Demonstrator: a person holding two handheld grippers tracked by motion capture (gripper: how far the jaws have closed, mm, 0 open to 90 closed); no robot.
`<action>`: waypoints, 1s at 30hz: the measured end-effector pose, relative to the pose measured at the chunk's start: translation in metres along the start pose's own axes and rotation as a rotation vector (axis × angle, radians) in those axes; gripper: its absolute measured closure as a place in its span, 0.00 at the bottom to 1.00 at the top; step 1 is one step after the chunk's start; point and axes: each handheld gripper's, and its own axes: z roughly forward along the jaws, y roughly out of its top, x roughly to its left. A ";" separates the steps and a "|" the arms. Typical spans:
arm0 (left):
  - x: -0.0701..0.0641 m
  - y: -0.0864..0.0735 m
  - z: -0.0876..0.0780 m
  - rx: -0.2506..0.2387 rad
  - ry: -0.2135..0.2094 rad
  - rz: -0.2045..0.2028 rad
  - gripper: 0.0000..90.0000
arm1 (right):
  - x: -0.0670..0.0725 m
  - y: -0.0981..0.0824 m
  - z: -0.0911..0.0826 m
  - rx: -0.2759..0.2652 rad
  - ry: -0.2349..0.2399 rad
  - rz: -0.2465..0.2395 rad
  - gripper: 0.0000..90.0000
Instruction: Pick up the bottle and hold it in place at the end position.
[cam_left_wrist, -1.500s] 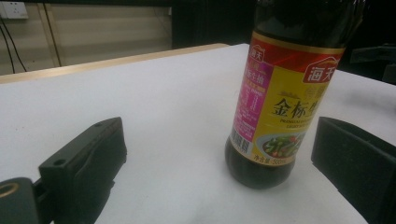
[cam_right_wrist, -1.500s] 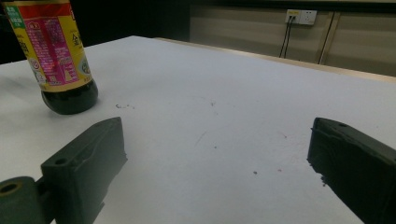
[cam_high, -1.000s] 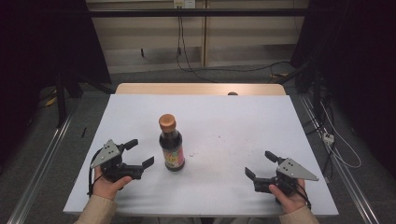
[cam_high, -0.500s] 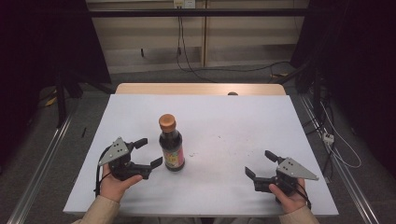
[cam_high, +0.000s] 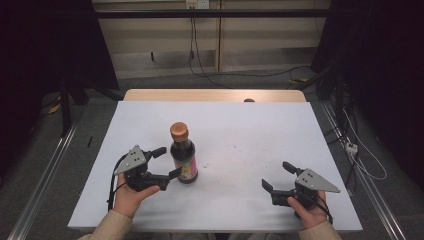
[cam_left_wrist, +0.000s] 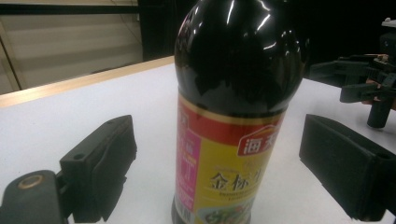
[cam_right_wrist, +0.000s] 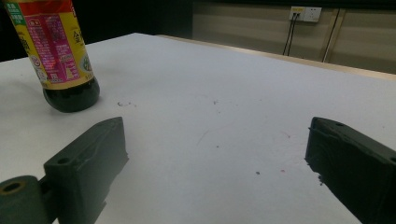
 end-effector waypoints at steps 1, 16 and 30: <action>0.000 0.000 0.001 0.008 -0.002 0.007 0.12 | 0.000 0.000 0.000 0.000 0.000 0.000 0.06; -0.008 0.000 0.022 0.010 -0.009 0.023 0.16 | 0.001 -0.001 0.001 0.007 0.008 0.003 0.06; -0.010 0.001 0.039 -0.009 0.003 -0.011 0.24 | 0.000 0.000 0.001 0.006 0.009 0.001 0.06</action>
